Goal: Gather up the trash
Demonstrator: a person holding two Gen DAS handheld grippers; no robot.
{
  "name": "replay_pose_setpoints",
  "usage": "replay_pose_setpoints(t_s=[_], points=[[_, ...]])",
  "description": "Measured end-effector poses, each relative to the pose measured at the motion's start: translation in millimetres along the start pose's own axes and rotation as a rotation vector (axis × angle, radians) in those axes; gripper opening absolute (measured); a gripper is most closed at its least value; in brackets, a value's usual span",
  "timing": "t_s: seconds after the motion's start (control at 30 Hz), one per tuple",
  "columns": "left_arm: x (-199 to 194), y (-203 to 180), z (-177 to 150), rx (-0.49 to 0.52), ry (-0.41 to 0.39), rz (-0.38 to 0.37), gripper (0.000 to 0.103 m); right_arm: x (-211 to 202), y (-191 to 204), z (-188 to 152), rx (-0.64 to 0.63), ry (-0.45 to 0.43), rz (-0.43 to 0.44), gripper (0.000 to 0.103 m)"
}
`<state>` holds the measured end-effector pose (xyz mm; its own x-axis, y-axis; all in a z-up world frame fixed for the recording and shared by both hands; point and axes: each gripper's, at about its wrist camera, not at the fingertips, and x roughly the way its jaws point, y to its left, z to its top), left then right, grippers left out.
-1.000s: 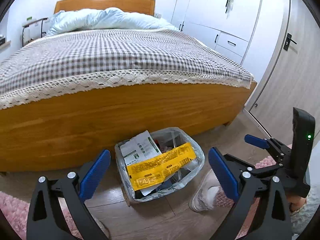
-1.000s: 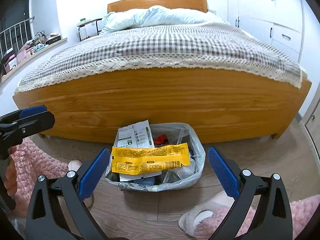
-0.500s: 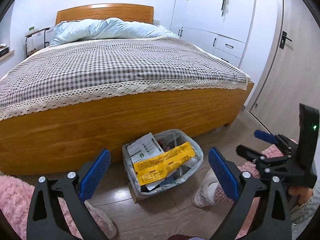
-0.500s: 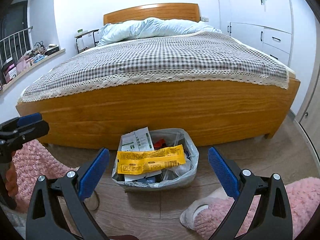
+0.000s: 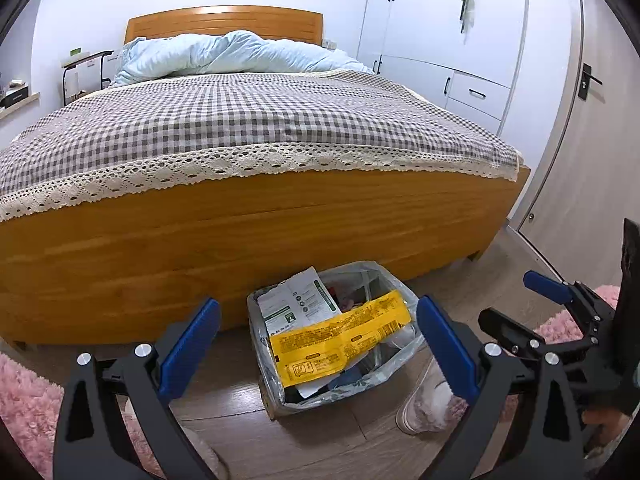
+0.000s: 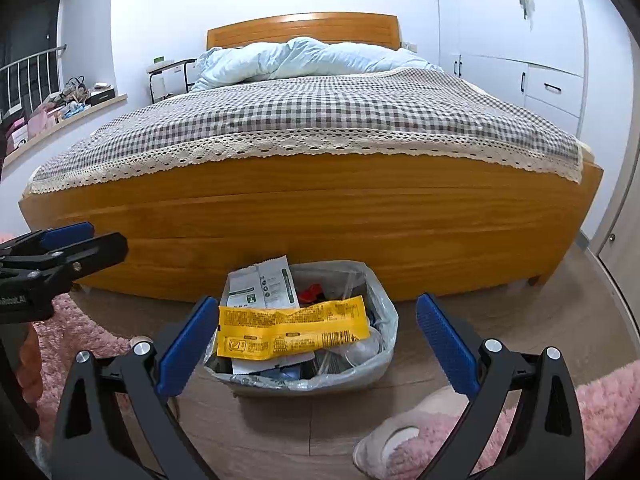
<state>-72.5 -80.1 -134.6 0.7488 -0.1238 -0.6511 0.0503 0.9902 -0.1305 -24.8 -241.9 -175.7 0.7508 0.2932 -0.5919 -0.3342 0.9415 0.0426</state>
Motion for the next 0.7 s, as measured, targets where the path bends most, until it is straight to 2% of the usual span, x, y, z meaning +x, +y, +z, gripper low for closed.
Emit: replay_pose_setpoints(t_s=[0.3,0.7], points=[[6,-10,-3,0.029,0.001,0.01,0.095,9,-1,-5,-0.006,0.021,-0.005,0.095],[17,-13,-6,0.063,0.032,0.061,0.095,16,-14,-7,0.042,0.055,-0.03,0.095]])
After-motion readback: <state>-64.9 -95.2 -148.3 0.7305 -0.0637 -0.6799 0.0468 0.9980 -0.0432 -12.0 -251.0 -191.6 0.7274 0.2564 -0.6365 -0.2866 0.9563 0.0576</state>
